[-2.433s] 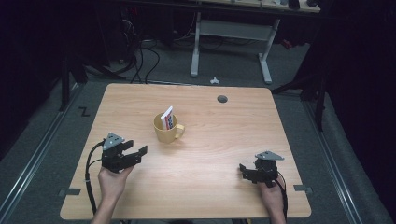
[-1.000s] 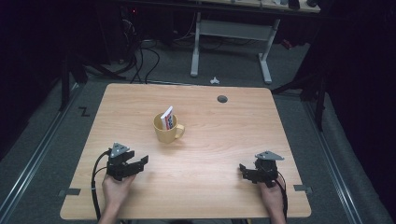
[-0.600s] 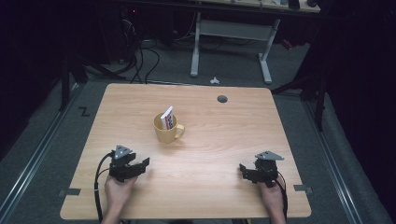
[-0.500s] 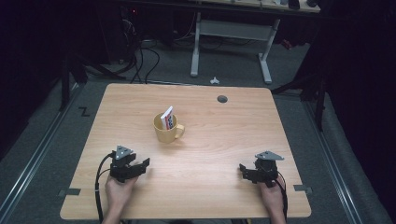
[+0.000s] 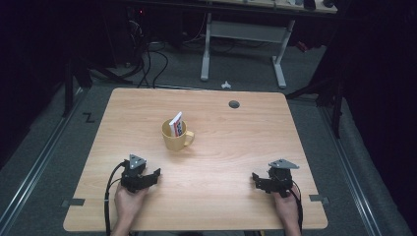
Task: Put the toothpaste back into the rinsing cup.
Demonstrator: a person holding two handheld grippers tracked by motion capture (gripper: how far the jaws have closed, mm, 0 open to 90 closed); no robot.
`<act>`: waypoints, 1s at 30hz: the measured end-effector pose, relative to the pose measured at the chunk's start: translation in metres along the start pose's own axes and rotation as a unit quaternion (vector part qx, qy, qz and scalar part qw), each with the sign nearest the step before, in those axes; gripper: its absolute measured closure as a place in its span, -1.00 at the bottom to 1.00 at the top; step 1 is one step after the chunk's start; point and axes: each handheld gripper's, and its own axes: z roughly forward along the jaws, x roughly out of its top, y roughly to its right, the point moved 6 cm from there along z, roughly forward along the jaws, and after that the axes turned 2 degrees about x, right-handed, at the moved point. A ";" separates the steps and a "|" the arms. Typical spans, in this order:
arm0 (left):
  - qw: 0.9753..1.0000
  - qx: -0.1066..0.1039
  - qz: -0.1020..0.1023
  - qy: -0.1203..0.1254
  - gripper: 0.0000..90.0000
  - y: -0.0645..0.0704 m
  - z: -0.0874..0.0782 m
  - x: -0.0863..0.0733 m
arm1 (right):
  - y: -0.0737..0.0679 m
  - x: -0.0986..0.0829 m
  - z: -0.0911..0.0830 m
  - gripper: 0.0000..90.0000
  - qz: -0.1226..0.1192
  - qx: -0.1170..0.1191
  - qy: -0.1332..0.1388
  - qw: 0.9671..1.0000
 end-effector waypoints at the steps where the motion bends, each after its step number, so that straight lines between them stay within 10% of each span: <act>1: 1.000 0.001 0.001 0.001 -0.20 0.001 0.000 0.000 | 0.000 0.000 0.000 -0.68 0.000 0.000 0.000 1.000; 9: 0.999 0.021 0.029 0.003 -0.23 0.005 0.002 -0.002 | 0.000 0.000 0.000 -0.68 -0.001 0.000 0.000 1.000; 30: 0.999 0.021 0.027 0.001 -0.30 0.005 0.002 -0.002 | 0.000 0.000 0.000 -0.68 -0.001 0.000 0.000 1.000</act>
